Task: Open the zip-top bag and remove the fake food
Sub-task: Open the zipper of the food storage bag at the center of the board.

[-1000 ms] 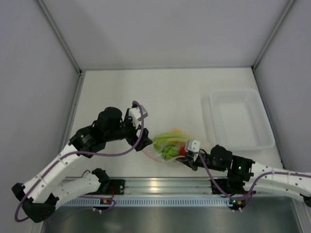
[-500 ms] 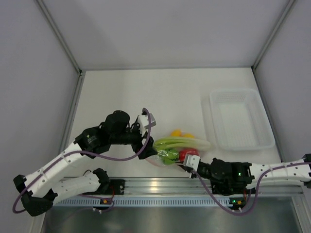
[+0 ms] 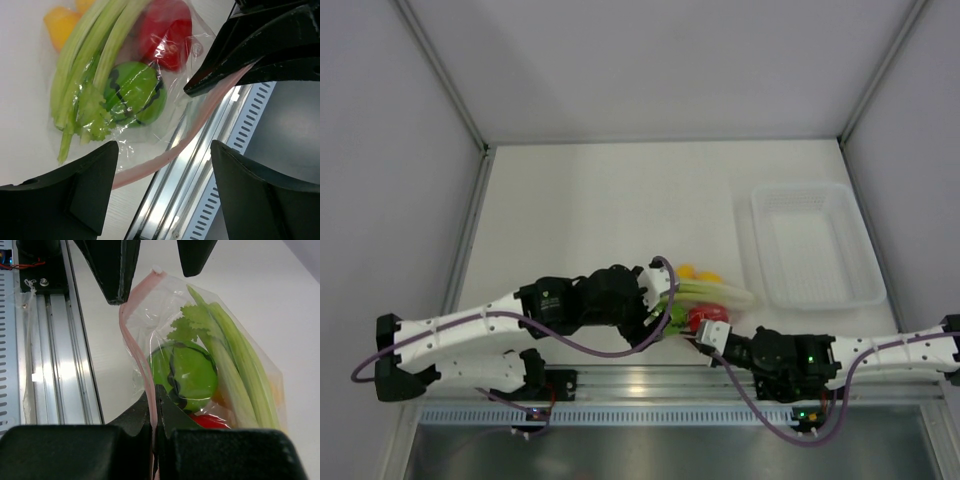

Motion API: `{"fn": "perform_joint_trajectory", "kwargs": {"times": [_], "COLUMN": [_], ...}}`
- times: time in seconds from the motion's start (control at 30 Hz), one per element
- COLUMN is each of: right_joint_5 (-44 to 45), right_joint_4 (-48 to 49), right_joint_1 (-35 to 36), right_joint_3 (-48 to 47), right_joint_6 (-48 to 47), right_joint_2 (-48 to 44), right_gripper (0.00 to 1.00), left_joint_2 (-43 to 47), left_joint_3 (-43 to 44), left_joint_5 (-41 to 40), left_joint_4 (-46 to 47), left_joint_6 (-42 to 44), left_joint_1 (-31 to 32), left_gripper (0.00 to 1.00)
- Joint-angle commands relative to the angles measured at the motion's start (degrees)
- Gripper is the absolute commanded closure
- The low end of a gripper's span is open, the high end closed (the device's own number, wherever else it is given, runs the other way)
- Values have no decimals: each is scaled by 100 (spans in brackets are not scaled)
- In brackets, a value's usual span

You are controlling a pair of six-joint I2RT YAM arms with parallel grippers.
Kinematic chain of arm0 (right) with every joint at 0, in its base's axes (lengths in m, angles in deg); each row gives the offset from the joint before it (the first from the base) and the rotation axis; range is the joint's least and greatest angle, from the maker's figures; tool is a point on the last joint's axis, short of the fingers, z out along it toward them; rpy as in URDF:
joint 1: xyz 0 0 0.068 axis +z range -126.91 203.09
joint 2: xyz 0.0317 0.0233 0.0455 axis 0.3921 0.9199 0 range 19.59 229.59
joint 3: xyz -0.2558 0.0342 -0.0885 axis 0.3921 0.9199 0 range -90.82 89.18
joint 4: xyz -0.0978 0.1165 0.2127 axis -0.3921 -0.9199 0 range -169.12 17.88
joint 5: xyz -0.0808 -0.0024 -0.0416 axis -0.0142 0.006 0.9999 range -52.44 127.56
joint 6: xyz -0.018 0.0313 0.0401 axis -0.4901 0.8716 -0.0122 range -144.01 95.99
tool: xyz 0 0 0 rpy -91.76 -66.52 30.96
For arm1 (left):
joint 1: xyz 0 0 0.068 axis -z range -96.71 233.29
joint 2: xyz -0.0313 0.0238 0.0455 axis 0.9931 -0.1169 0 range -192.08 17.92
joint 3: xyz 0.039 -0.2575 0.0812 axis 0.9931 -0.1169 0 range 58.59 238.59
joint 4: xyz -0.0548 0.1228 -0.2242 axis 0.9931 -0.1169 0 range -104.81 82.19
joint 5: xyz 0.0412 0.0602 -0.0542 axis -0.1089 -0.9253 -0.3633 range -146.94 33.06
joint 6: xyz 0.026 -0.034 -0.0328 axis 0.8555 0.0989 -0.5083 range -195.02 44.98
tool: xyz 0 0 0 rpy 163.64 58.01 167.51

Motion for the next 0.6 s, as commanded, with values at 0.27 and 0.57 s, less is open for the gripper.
{"fn": "perform_joint_trajectory", "kwargs": {"times": [0.27,0.57], "right_joint_5": [87,96], "right_joint_4": [264,238], "right_joint_1": [110,110], "right_joint_3": [-41,-76], "right_joint_6": [25,43], "right_joint_2": [-180,-162], "right_gripper": [100,100], "left_joint_2": [-408,-531], "left_joint_3": [58,67], "left_joint_5": [-186,25], "left_joint_4": [855,881], "left_joint_6": [-185,-97], "left_joint_1": [112,112], "left_gripper": [28,33]}}
